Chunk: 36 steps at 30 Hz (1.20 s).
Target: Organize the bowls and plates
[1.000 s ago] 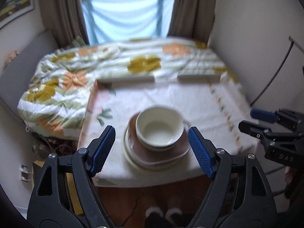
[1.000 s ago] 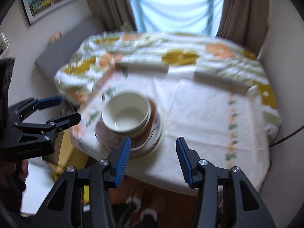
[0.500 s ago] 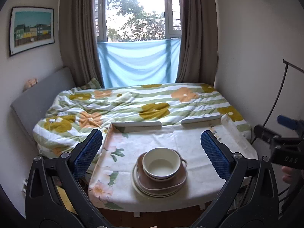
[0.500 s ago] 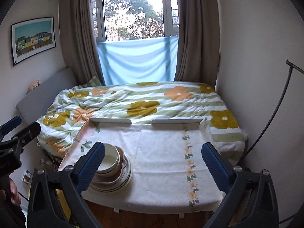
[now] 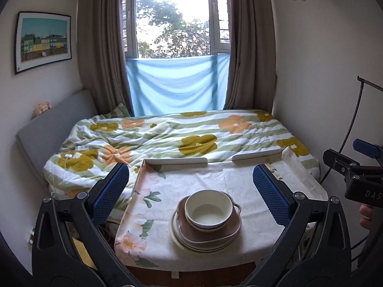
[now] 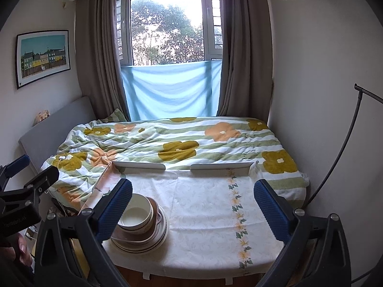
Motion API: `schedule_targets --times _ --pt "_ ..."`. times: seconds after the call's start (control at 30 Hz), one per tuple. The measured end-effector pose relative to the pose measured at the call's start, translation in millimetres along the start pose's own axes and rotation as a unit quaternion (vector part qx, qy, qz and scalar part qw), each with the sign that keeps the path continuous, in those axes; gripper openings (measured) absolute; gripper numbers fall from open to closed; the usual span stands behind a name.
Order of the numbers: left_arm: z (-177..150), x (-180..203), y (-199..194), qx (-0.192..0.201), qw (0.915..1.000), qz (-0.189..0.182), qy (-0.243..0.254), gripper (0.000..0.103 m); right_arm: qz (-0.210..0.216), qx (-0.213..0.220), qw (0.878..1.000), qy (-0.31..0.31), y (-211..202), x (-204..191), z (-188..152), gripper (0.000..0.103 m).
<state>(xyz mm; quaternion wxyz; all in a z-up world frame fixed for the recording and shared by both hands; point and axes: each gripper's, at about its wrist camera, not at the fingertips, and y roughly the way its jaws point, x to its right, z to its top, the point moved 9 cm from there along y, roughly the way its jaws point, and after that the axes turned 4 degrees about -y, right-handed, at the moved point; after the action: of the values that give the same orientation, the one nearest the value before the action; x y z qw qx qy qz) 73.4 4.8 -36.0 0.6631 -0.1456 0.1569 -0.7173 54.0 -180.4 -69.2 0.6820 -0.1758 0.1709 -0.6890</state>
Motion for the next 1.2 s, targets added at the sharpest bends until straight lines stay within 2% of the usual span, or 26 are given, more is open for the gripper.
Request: schedule_targets --times 1.2 --pt "2 -14 -10 0.014 0.9998 0.011 -0.001 0.103 -0.003 0.003 1.0 -0.002 4 -7 4 0.101"
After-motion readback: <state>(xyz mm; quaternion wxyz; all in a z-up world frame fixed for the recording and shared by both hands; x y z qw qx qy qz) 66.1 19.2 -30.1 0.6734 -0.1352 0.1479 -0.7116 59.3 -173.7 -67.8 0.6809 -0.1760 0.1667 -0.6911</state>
